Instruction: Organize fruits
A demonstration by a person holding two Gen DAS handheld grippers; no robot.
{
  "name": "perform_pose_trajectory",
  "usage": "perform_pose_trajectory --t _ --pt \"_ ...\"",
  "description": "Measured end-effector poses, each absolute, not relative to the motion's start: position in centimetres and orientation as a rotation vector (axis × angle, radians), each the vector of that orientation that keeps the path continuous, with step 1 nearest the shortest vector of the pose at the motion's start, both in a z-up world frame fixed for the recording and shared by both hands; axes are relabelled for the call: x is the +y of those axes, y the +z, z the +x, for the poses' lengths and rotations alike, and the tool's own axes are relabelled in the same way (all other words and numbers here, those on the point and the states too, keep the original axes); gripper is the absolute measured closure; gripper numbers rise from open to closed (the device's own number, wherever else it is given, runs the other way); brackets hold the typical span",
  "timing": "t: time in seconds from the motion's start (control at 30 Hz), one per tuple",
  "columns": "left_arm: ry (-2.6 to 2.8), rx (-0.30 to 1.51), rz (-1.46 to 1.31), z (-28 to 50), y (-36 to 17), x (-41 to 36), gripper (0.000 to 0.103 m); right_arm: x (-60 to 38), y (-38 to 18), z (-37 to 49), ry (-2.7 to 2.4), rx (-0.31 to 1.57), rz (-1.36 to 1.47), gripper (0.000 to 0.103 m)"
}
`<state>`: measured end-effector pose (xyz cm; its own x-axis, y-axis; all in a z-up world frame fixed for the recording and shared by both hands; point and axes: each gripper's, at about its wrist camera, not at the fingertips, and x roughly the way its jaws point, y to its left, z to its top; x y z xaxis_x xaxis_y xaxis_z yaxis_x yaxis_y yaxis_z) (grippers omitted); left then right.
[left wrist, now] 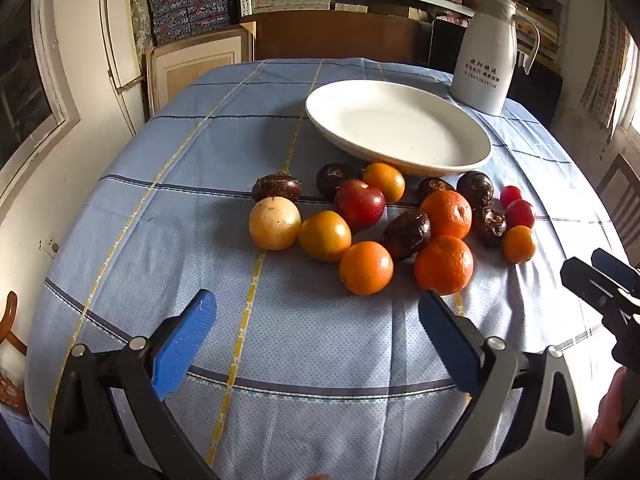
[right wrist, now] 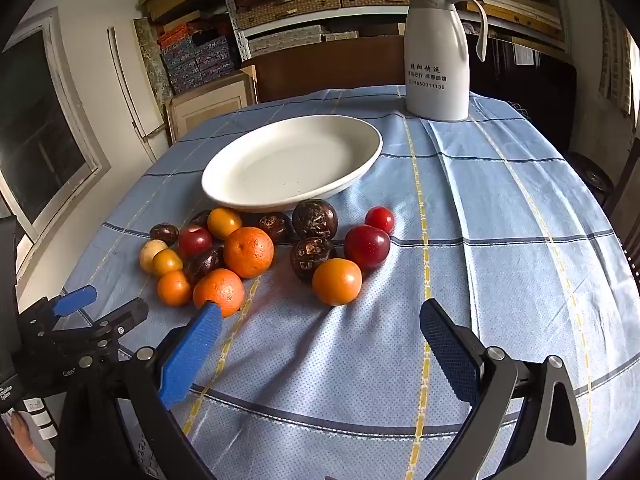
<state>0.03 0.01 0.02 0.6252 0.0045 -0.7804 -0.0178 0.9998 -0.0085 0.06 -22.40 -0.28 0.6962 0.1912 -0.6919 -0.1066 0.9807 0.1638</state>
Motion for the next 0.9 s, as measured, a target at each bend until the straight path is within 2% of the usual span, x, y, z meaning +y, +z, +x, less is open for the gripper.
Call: perform_pose_trajectory --t 0.9 --pt "0.04 0.918 0.015 1.0 -1.0 -1.0 0.004 -23.5 -0.6 1.4 0.209 0.788 0.13 0.003"
